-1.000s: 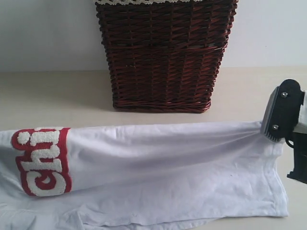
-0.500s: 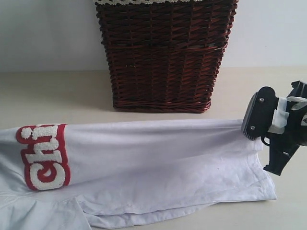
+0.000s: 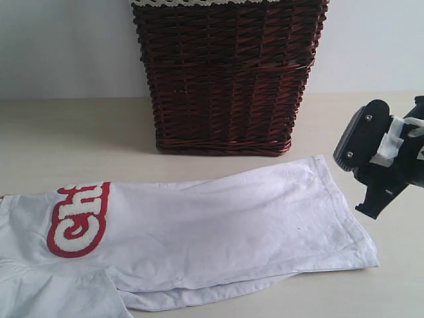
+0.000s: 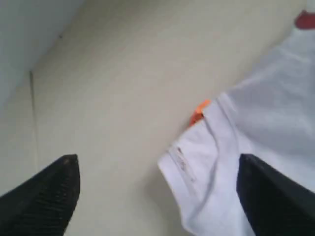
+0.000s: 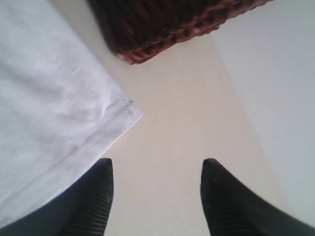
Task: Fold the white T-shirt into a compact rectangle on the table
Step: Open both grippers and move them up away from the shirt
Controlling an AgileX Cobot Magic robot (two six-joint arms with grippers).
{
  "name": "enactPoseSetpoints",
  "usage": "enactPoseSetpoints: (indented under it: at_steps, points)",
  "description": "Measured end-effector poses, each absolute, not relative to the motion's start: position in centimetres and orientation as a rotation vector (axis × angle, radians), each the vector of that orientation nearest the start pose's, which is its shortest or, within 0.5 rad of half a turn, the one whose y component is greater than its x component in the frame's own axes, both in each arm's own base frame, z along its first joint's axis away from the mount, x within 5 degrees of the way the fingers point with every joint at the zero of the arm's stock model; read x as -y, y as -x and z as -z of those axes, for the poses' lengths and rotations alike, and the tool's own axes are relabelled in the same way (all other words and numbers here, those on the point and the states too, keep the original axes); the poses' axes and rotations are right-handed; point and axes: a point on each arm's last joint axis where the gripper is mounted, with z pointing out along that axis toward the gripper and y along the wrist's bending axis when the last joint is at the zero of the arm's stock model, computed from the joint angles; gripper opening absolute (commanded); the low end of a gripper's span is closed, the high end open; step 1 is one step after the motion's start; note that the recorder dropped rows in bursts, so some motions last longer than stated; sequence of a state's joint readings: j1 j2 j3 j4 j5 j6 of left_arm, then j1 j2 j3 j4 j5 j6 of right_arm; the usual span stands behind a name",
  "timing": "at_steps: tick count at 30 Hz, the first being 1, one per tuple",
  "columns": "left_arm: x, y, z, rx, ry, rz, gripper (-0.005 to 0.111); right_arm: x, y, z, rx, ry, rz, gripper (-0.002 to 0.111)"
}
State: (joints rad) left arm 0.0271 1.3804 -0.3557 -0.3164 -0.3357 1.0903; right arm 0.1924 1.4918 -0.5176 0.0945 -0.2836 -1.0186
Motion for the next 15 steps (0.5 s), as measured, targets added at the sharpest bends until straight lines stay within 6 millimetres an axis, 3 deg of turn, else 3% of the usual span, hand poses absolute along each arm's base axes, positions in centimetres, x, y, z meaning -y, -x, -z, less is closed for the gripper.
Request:
enactPoseSetpoints:
  at_steps: [4, 8, 12, 15]
  points:
    - [-1.3, -23.5, -18.9, -1.903, -0.844, -0.654, 0.080, -4.9, -26.9, -18.9, -1.748, 1.084, 0.507, 0.054]
    - [-0.9, -23.5, -24.1, -1.663, -0.699, -0.663, 0.063, -5.0, -26.5, -21.8, -1.568, 1.044, 0.569, 0.054]
    - [-0.9, -21.1, -29.4, -1.480, -0.365, -0.490, 0.054, -4.7, -24.5, -26.4, -1.430, 0.896, 0.563, 0.054]
    - [-0.8, -18.5, -31.9, -1.400, -0.210, -0.352, 0.054, -4.1, -22.4, -29.8, -1.372, 0.677, 0.478, 0.054]
